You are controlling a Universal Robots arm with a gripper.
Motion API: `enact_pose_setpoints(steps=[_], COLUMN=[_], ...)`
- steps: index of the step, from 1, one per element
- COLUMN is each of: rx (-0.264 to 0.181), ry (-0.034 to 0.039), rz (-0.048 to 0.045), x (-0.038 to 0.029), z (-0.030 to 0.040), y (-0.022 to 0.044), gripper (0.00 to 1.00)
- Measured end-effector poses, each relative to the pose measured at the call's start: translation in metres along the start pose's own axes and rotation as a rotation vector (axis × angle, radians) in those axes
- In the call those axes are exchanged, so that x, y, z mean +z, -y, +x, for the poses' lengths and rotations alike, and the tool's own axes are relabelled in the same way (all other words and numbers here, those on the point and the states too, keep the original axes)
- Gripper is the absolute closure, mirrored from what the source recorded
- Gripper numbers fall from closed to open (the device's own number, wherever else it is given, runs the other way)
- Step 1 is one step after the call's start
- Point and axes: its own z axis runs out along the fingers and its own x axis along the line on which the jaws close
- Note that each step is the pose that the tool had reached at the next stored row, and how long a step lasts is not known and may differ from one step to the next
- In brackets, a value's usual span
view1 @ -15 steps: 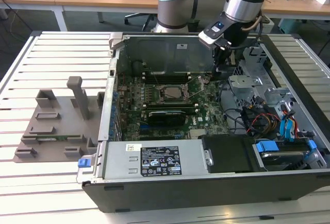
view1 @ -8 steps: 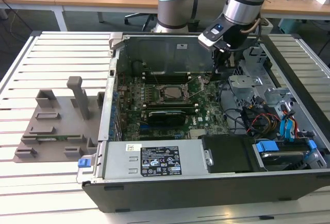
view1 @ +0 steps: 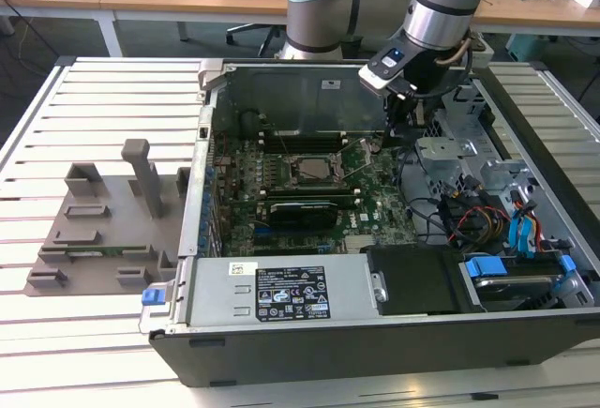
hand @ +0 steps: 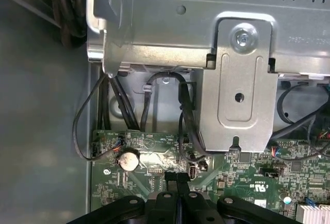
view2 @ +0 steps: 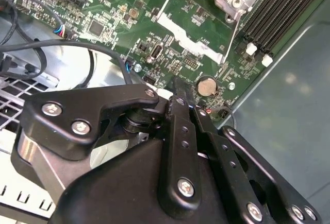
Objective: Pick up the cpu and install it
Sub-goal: 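Close the cpu cover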
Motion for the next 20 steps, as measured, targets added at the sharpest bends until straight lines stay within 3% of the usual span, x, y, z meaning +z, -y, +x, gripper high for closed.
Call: enact_pose_setpoints(steps=[8,20], rx=[0.000,0.000], ry=[-0.0001,0.0001], rz=[-0.0001,0.0000], x=[0.0103,0.0112], z=[0.0008,0.0013], y=[0.0133,0.0252], gripper=[0.89,0.89])
